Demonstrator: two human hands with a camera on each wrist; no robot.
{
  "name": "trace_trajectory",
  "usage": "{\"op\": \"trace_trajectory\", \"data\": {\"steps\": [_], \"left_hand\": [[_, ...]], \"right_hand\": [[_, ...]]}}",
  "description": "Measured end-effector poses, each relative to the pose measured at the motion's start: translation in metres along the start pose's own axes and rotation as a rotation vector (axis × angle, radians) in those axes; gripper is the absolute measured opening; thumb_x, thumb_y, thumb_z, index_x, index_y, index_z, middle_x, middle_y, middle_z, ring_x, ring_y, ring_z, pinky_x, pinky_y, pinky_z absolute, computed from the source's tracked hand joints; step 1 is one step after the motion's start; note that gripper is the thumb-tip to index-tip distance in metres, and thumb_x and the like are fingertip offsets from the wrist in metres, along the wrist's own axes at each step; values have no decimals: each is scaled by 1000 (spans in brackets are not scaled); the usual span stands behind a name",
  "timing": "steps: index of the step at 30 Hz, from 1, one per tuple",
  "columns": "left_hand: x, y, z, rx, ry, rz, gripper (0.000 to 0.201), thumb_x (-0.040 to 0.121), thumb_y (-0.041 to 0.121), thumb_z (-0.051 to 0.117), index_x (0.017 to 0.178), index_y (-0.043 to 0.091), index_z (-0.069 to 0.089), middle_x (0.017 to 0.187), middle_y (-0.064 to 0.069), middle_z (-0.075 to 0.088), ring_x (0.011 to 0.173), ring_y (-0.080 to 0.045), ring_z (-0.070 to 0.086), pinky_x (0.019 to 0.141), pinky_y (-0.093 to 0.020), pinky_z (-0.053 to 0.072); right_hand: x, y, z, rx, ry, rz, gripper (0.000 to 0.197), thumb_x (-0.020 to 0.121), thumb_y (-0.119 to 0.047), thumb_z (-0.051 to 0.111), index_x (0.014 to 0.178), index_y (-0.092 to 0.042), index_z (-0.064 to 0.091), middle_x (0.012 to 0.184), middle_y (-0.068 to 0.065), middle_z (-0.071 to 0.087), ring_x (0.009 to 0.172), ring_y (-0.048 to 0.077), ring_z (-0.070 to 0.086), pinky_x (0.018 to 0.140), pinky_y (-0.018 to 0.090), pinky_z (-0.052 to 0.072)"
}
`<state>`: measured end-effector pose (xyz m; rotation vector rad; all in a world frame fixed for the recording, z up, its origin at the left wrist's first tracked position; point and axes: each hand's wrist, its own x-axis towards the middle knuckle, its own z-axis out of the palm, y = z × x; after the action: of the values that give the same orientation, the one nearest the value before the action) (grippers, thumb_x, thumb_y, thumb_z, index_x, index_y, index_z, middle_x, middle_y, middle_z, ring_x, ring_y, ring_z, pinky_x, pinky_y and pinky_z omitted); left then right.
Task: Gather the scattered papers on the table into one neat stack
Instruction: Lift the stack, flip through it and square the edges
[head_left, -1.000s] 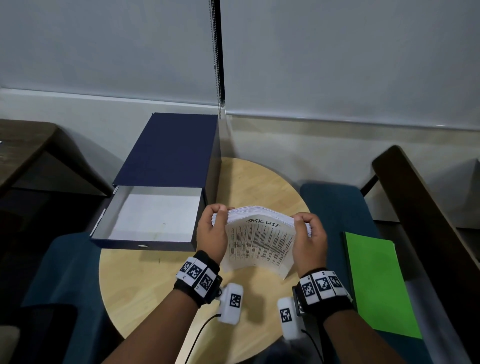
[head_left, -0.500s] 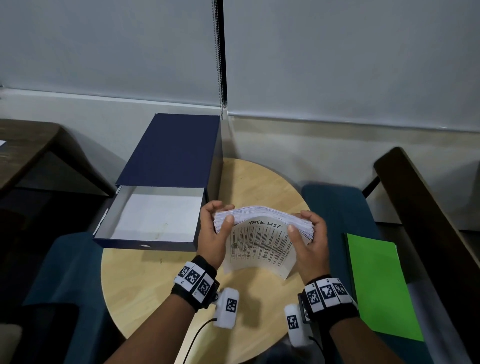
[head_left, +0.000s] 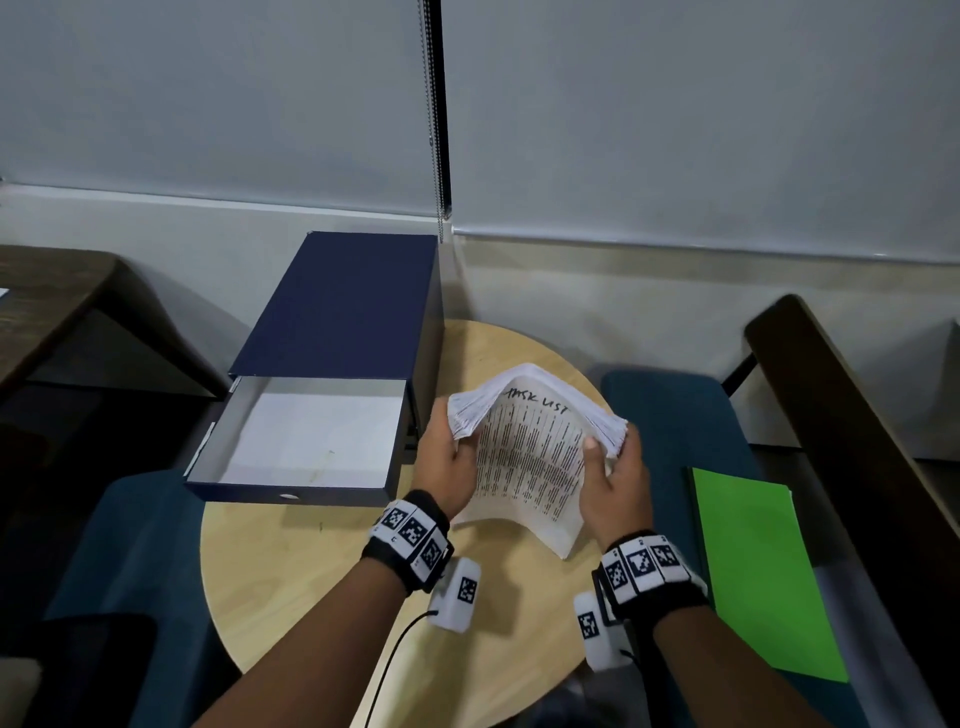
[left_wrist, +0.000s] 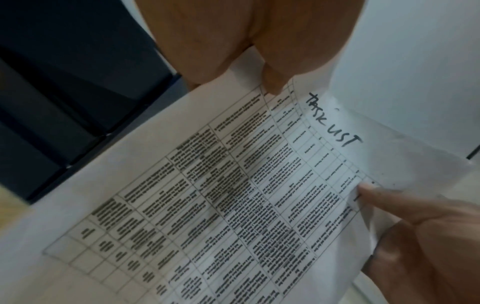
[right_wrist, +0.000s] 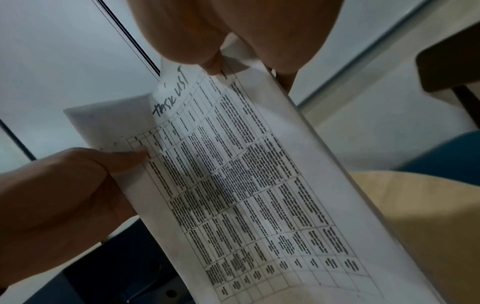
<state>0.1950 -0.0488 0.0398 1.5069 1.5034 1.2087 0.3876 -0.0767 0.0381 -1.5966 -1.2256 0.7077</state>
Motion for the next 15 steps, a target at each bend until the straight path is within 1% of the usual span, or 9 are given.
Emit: {"op": "trace_trajectory", "data": {"steps": [2, 3, 5, 7, 8, 9, 11, 13, 15], "left_hand": [[-1, 2, 1, -34, 15, 6, 27, 100, 15, 53, 121, 29, 43, 111, 20, 59, 102, 17, 55, 82, 0, 42], [-5, -3, 2, -35, 4, -3, 32, 99, 14, 54, 123, 30, 40, 112, 20, 58, 103, 14, 56, 83, -2, 43], [-13, -15, 6, -40, -60, -55, 47, 96, 8, 57, 126, 35, 33, 114, 16, 57, 108, -1, 58, 88, -12, 46], [-20, -30, 9, -20, -108, -117, 55, 91, 11, 64, 127, 38, 31, 120, 11, 58, 115, -12, 58, 94, -26, 49], [-21, -34, 10, -20, -106, -125, 56, 89, 17, 68, 128, 37, 33, 124, 9, 59, 118, -13, 58, 97, -31, 49], [-22, -34, 9, -39, -96, -130, 58, 86, 23, 71, 129, 34, 34, 125, 9, 60, 118, -12, 58, 97, -33, 49], [-20, -28, 4, -97, -71, -140, 62, 80, 34, 75, 129, 30, 36, 121, 14, 61, 114, -4, 60, 94, -27, 49], [-16, -22, 0, -155, -26, -142, 63, 75, 44, 76, 125, 29, 40, 112, 16, 63, 105, -3, 63, 87, -24, 51], [-12, -12, -2, -230, 33, -112, 57, 74, 50, 73, 118, 25, 47, 103, 14, 64, 95, -3, 65, 81, -22, 54]], "right_hand": [[1, 0, -3, 15, 1, -17, 28, 98, -23, 49, 125, -15, 45, 102, -7, 59, 90, 9, 59, 75, 20, 45], [-1, 4, -4, 4, -14, -8, 28, 98, -22, 50, 125, -16, 44, 100, -8, 59, 87, 7, 59, 72, 18, 45], [-7, 15, -2, -27, -82, 58, 33, 96, -22, 53, 127, -19, 42, 96, -13, 59, 86, 8, 62, 72, 22, 48], [-13, 28, 1, -49, -141, 139, 42, 93, -21, 59, 131, -21, 42, 99, -11, 61, 95, 19, 65, 76, 27, 47], [-14, 31, 1, -54, -145, 146, 46, 90, -21, 62, 132, -21, 42, 104, -9, 62, 100, 20, 64, 80, 28, 48], [-12, 32, 0, -45, -139, 137, 50, 88, -21, 65, 132, -22, 42, 108, -9, 62, 102, 17, 63, 84, 29, 49], [-8, 25, -3, 0, -115, 118, 52, 84, -23, 70, 130, -27, 44, 111, -14, 64, 101, 7, 64, 87, 25, 50], [-2, 16, -6, 61, -70, 82, 47, 83, -23, 72, 124, -30, 49, 110, -17, 64, 97, -5, 63, 81, 13, 50], [4, 6, -7, 121, -16, 51, 38, 84, -25, 71, 118, -29, 54, 110, -17, 63, 96, -5, 63, 77, 10, 49]]}}
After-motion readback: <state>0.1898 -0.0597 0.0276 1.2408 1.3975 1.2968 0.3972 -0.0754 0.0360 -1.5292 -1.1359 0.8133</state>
